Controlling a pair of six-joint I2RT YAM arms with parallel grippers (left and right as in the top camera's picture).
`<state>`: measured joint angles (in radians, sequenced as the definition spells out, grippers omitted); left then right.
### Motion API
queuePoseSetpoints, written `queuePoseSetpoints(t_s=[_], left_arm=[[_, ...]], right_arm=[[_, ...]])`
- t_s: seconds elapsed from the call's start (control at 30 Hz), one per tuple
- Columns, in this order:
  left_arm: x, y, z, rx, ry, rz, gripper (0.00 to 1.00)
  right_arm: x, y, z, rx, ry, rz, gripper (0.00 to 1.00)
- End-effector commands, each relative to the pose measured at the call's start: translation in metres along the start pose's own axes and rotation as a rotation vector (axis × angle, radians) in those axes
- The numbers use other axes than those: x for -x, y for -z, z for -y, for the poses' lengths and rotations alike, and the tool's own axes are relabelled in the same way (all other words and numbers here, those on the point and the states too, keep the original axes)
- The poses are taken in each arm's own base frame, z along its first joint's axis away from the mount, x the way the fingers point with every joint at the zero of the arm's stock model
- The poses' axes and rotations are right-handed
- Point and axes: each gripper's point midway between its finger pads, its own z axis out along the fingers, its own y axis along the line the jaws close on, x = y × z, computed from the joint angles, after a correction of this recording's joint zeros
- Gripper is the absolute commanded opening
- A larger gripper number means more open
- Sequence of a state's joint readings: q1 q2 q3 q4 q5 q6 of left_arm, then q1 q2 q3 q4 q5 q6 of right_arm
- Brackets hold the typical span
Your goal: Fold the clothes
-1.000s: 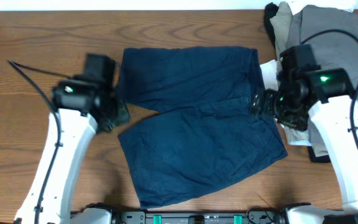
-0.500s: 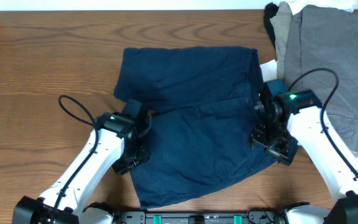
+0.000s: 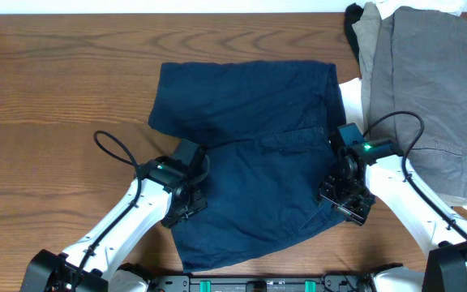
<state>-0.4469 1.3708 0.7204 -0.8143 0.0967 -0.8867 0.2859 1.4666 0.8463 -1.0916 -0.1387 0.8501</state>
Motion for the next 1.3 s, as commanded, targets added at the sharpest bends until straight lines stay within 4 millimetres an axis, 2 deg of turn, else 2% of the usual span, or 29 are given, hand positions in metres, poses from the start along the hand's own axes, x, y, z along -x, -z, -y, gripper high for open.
queuePoseSetpoints(t_s=[0.0, 0.17, 0.3, 0.5, 0.73, 0.97, 1.27], left_arm=[[0.009, 0.000, -0.006, 0.032, -0.015, 0.056, 0.55], [0.029, -0.004, -0.007, 0.069, -0.047, 0.146, 0.55], [0.035, -0.018, -0.002, 0.081, -0.089, 0.137, 0.56], [0.045, -0.032, -0.009, 0.114, -0.102, 0.112, 0.55], [0.076, -0.033, -0.026, 0.097, -0.025, 0.139, 0.55], [0.105, -0.030, -0.031, 0.053, 0.008, 0.202, 0.55], [0.104, -0.034, -0.026, 0.031, -0.016, 0.184, 0.55]], right_arm=[[-0.003, 0.000, -0.003, 0.016, 0.041, 0.000, 0.72], [-0.001, 0.000, -0.005, 0.023, 0.061, 0.007, 0.73], [0.000, 0.000, -0.006, 0.028, 0.078, 0.011, 0.74], [0.001, 0.000, -0.007, 0.031, 0.088, 0.015, 0.74], [0.006, 0.001, -0.013, 0.053, 0.100, 0.036, 0.76], [0.010, 0.001, -0.018, 0.073, 0.125, 0.057, 0.78], [0.012, 0.002, -0.021, 0.082, 0.134, 0.065, 0.79]])
